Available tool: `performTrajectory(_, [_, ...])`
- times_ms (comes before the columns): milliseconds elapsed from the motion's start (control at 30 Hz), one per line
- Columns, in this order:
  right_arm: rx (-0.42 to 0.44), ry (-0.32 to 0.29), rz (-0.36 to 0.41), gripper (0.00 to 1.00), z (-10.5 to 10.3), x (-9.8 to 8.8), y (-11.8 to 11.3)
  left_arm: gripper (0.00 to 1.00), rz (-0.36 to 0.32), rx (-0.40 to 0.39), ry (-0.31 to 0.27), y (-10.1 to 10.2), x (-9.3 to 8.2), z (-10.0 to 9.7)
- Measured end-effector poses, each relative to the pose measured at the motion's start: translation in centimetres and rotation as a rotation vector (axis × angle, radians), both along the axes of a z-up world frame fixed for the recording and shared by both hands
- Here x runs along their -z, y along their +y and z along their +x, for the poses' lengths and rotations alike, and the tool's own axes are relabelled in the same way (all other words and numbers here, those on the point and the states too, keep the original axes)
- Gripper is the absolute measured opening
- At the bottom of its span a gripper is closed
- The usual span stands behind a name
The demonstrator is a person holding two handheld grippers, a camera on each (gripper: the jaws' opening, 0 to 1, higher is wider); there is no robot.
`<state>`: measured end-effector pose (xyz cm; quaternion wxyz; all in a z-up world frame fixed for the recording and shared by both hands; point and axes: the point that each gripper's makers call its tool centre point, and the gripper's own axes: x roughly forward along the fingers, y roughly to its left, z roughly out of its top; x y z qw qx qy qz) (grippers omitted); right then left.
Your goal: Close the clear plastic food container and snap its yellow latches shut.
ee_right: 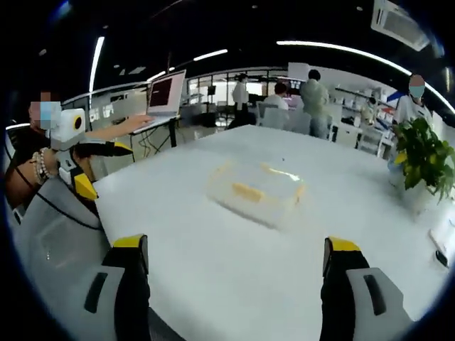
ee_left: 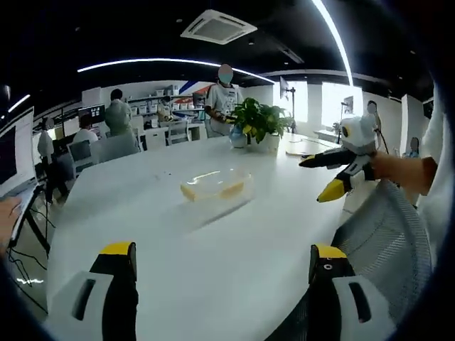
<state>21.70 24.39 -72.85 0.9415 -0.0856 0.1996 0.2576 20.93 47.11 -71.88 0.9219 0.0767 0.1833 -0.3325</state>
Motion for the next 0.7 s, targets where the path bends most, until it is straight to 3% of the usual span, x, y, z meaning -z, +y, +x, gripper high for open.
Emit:
performTrajectory(200, [0.012, -0.007, -0.020, 1.00, 0.1, 0.0, -0.2, 1.00, -0.007, 0.019, -0.015, -0.5, 0.3, 0.0])
performTrajectory(300, [0.019, -0.006, -0.033, 1.00, -0.1, 0.3, -0.5, 1.00, 0.009, 0.012, 0.045, -0.2, 1.3, -0.3])
performTrajectory(400, [0.037, -0.015, -0.021, 1.00, 0.1, 0.0, -0.7, 1.00, -0.003, 0.022, 0.000, -0.4, 0.6, 0.0])
performTrajectory(700, [0.055, -0.015, -0.025, 1.00, 0.3, 0.3, -1.1, 1.00, -0.001, 0.022, 0.010, -0.4, 0.9, 0.1])
